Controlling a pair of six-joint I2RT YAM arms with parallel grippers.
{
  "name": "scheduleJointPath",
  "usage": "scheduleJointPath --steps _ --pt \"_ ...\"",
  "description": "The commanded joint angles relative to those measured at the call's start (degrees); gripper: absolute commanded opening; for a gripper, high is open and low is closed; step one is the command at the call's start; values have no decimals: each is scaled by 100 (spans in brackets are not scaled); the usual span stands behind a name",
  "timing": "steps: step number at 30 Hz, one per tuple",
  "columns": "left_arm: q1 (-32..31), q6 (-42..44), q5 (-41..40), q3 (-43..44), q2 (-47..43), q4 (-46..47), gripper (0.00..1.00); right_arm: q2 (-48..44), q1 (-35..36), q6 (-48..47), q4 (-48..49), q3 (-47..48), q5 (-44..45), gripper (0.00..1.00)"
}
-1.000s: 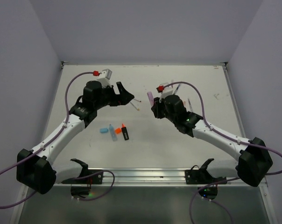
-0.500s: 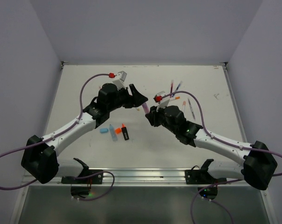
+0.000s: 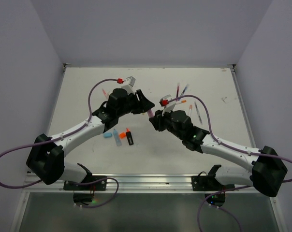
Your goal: Open the pen caps
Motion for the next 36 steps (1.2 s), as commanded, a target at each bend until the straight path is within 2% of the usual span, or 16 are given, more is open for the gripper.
scheduleJointPath --steps 1,3,5,8,9,12,13,15,16,19,22,25,28,36 --pt "-40 -85 -121 -34 15 268 51 2 38 60 434 -30 -20 19" --pt "-58 -94 -148 -52 -3 303 48 20 39 60 443 -30 -12 19" --pt "-49 -94 -148 -60 -3 320 41 37 38 69 469 -48 -20 19" --pt "-58 -129 -122 -104 -12 381 28 46 38 87 487 -66 -46 19" --pt "-58 -129 -104 -148 -29 417 21 46 47 95 495 -74 -55 20" --pt "-58 -59 -25 -227 -108 514 9 2 39 131 408 -57 -108 30" --pt "-49 2 53 -245 -135 566 6 -15 38 139 260 -5 -143 41" --pt "-40 186 194 -245 -257 575 0 -94 39 227 153 5 -248 52" --pt "-40 275 256 -262 -301 619 0 -138 30 253 100 -13 -266 60" --pt "-5 600 607 -341 -512 750 0 -296 -58 368 73 -57 -599 69" --pt "223 750 1396 -569 -758 1118 0 -341 -330 465 108 -31 -1634 75" --pt "662 540 2337 -1017 -969 1890 0 -323 -594 517 258 31 -2775 77" --pt "953 495 2822 -1247 -1092 2166 0 -332 -656 500 311 119 -3262 78" --pt "971 109 3621 -1528 -1145 3044 0 -174 -656 544 557 224 -3843 77"
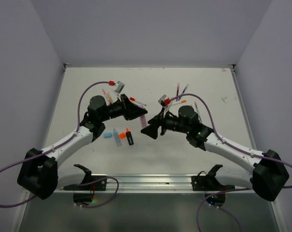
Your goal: Open the pen caps
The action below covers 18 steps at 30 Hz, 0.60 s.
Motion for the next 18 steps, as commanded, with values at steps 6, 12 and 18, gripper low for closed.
scheduleJointPath --steps 6,12,18 --pt "2 -498 848 -272 -219 1384 0 69 -2 39 373 375 -622 73" --pt "-6 -709 945 -386 -219 1920 0 244 -11 100 478 508 -833 63" --pt "-33 -788 945 -422 -219 2201 0 438 -11 214 602 569 -1149 42"
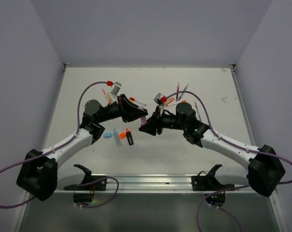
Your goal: Open the pen caps
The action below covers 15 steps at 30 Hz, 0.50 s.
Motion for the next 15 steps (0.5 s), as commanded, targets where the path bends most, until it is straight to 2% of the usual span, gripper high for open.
scheduleJointPath --steps 1,2,3,6,15 --pt "-31 -163 118 -87 -114 683 0 132 -11 88 281 268 -345 36" --pt "-31 -163 110 -87 -105 718 0 141 -11 53 272 259 -380 30" --pt "-31 -181 92 -87 -123 753 0 150 -11 53 237 215 -372 19" --pt "-31 -216 75 -70 -123 1043 0 141 -11 -18 176 119 -407 0" --pt "13 -295 -303 150 -132 1843 0 124 -11 -132 17 -417 -776 0"
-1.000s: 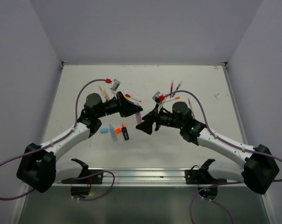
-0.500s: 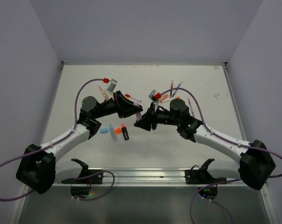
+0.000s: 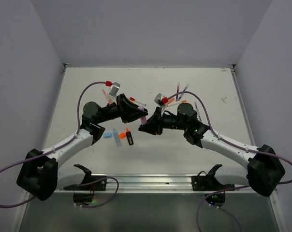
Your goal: Open the pen caps
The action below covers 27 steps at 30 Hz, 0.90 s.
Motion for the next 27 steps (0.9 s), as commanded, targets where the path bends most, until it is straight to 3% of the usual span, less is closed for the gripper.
scheduleJointPath --steps 1,16,27 --pt "35 -160 -389 346 -132 1181 0 47 6 -186 -374 -409 -422 0" --pt "97 86 -1171 1059 114 1586 0 249 24 -319 -568 -998 -782 0" --pt "88 860 -1734 1042 -228 1041 0 258 103 6 -401 -1209 -967 0"
